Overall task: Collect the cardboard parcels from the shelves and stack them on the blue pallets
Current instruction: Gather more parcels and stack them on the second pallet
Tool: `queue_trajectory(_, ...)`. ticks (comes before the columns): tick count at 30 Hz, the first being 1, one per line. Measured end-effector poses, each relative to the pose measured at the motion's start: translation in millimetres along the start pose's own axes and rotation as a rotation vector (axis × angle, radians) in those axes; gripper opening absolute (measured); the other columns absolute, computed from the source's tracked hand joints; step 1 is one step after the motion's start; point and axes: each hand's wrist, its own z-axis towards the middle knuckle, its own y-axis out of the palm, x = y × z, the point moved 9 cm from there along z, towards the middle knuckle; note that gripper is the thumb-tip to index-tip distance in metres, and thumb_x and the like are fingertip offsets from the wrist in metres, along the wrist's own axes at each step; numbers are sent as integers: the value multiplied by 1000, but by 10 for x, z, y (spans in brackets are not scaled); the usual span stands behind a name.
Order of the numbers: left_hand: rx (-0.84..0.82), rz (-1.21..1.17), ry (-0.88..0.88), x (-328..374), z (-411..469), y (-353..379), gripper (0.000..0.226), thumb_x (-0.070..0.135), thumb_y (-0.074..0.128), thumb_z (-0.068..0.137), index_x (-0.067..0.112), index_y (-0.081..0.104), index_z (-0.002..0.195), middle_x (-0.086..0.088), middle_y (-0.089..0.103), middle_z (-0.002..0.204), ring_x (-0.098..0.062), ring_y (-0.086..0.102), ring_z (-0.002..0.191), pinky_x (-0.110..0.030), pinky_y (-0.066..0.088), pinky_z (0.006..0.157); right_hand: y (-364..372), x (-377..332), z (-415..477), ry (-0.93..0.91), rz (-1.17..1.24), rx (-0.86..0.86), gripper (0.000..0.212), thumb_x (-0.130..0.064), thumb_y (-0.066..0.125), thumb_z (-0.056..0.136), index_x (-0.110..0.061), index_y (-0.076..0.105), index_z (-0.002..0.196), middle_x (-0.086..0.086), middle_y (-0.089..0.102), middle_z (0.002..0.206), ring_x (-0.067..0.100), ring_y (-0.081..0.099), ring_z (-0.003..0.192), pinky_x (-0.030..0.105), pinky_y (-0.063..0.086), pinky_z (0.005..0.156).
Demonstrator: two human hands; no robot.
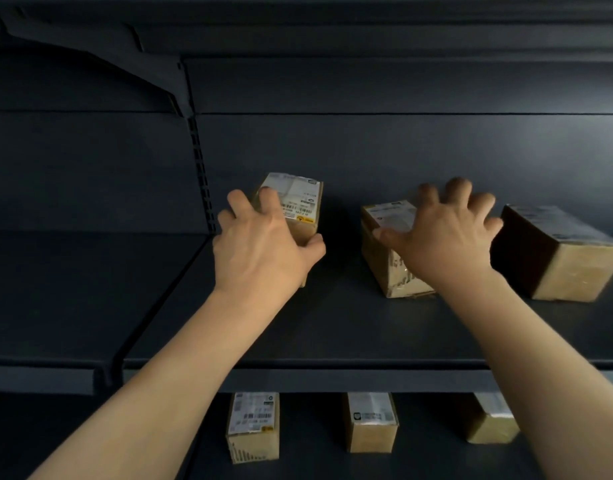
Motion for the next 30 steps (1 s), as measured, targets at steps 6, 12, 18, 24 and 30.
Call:
queue_trajectory(6,-11,22,31,131,-57,58,84,64,56,73,13,27,133,-16,31,127,-34,42,111,-40,46,74,342,140,67,39,88,-223,82,-59,59,81,-14,29,142,19,26,141,42,29,127,47,40,95)
queue_trajectory(12,0,40,39,178,-114,40,84,65,54,74,13,27,134,-16,30,129,-34,41,113,-39,45,75,523,166,91,86,174,-258,80,-61,55,83,-11,30,141,21,32,135,41,39,121,43,43,87)
queue_trajectory(18,64,79,8,10,-230,-118,84,66,53,73,12,28,133,-16,33,126,-32,43,110,-37,45,72,398,-182,-33,-58,201,-169,75,-54,58,83,-13,30,140,20,32,131,40,39,117,46,45,85)
queue_trajectory(24,131,130,-105,-596,-475,-571,83,65,55,72,14,28,132,-15,32,124,-32,42,109,-40,45,74,-28,-913,-470,-275,280,-101,78,-55,59,82,-18,28,142,19,30,134,40,38,119,49,47,87)
queue_trajectory(30,252,207,-274,-1496,-986,-1395,79,64,56,72,16,29,129,-12,33,120,-28,41,103,-34,37,69,-499,-1906,-1193,-501,418,-78,75,-56,60,81,-21,30,140,15,26,140,37,36,122,50,46,92)
